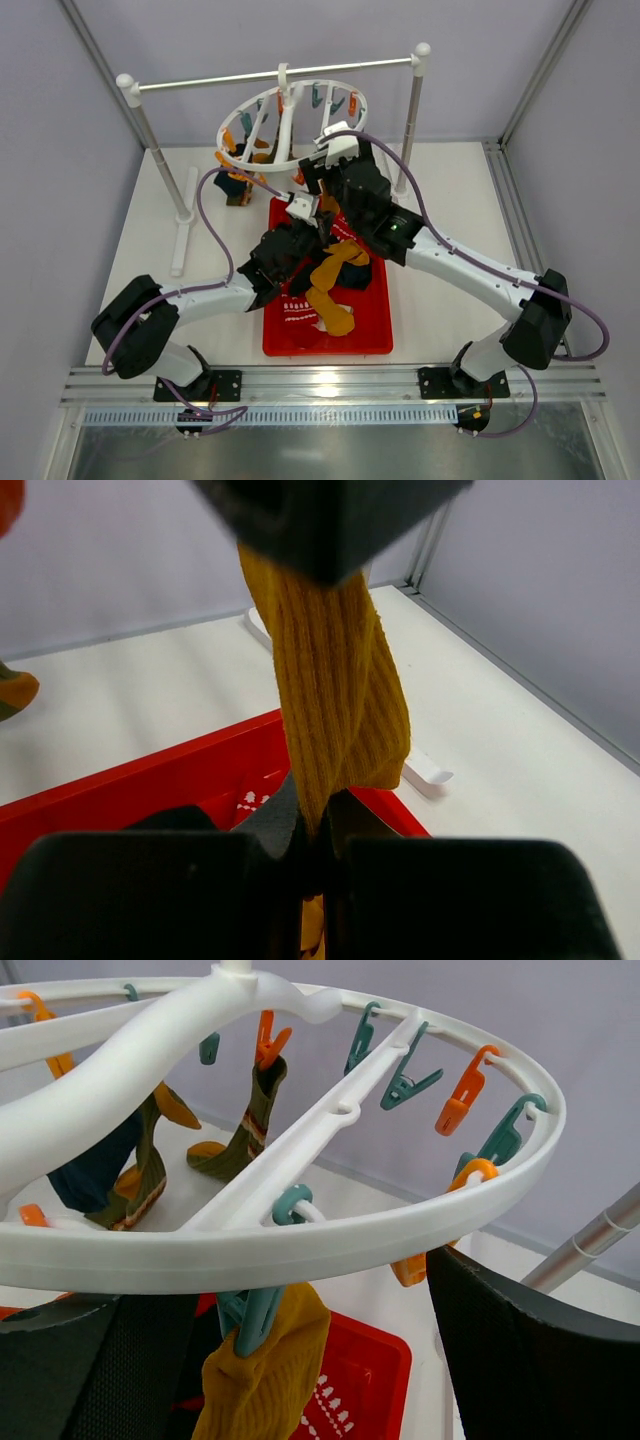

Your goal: Remove the socks clipped to the hanger

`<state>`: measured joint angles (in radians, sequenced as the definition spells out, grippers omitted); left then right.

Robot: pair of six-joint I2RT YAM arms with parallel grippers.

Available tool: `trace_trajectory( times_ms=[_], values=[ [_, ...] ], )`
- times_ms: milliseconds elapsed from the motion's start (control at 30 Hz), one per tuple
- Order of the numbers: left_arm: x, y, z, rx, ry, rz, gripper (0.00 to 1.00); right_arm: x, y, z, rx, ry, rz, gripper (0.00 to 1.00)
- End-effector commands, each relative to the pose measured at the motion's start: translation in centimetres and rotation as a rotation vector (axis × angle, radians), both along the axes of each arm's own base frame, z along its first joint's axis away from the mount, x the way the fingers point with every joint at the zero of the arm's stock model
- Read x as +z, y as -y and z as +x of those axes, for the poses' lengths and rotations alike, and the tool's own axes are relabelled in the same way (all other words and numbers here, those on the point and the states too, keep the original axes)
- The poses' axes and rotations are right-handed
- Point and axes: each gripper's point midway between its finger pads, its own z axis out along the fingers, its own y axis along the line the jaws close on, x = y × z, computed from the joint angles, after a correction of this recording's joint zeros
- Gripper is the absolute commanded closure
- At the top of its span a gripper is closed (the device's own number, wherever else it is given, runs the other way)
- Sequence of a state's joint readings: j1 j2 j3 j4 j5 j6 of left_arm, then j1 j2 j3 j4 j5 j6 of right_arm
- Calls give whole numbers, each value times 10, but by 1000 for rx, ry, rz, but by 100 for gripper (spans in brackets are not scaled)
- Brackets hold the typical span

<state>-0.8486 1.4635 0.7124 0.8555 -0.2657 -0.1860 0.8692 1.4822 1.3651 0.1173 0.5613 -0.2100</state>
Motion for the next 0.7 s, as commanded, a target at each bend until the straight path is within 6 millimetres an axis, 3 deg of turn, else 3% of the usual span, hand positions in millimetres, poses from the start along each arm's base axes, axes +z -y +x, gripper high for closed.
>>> trace_trajectory(
  times_ms=[0, 267, 467, 567, 667],
  values=[
    [20, 4, 4, -2, 24, -53, 100, 35, 6, -1, -87, 89, 45, 10],
    [21, 5, 4, -4, 24, -59, 100, 32, 0, -1, -160, 113, 12, 11],
    [21, 6, 2, -11, 22, -58, 100, 33, -5, -2, -186, 137, -12, 19],
    [21, 6, 2, -14, 22, -59, 100, 32, -3, 1, -218, 137, -28, 33],
    [21, 4, 1, -12, 22, -61, 100, 31, -2, 2, -231, 141, -33, 70]
  ],
)
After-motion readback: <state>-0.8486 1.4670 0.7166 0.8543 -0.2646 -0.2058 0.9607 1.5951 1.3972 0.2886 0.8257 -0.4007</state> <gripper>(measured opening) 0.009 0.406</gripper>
